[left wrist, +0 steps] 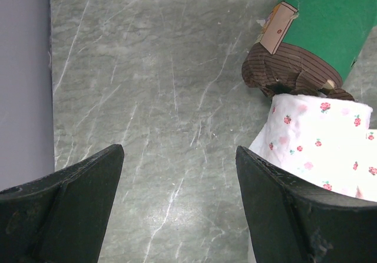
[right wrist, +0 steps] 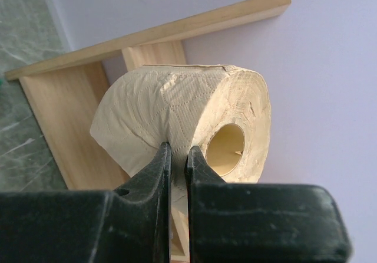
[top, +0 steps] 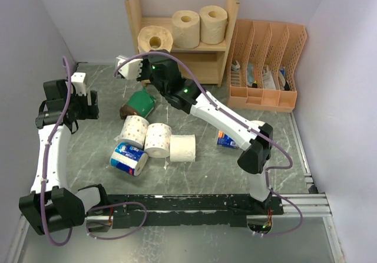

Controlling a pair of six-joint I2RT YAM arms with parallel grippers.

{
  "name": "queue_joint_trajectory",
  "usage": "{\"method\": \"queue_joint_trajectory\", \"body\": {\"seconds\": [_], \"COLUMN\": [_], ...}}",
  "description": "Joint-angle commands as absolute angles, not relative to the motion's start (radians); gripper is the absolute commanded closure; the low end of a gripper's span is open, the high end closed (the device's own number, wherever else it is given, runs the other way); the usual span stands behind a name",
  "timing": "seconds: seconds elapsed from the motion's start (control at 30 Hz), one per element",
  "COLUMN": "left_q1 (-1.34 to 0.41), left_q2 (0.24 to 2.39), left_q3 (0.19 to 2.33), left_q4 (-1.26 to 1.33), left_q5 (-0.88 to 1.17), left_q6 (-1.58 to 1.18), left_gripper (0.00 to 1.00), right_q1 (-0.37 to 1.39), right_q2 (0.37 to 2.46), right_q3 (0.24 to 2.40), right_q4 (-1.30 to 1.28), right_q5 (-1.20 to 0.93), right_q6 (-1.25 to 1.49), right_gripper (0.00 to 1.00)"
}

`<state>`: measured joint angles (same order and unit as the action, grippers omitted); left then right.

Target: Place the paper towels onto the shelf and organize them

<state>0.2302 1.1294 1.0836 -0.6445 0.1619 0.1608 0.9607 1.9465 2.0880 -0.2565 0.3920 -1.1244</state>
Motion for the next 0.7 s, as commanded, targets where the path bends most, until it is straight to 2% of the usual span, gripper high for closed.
{"method": "queue_joint_trajectory", "body": {"seconds": [0.0,0.33,0.67], "left_q1": [0.242,0.250,0.259], "left_q2": [1.105,1.107,1.105], "left_q3": [1.111,1.108,1.112], "left_q4": [-0.656,-0.648,-0.649], "left_q5": [0.185,0.201,0.222], "left_q6": [0.162,0.166,0.167], "left_gripper": [0.12,0.12,0.12], "right_q1": [0.925,0.823,0.809], "right_q2": [1.997,2.143,2.215], "right_q3": [2.130,2.259,2.345], "right_q4": [-0.151,-0.073,-0.021], "right_q5": [0.372,0.331,0.316], "right_q6": [-1.193,-1.209,-1.282], "right_gripper": [1.00,1.00,1.00]}}
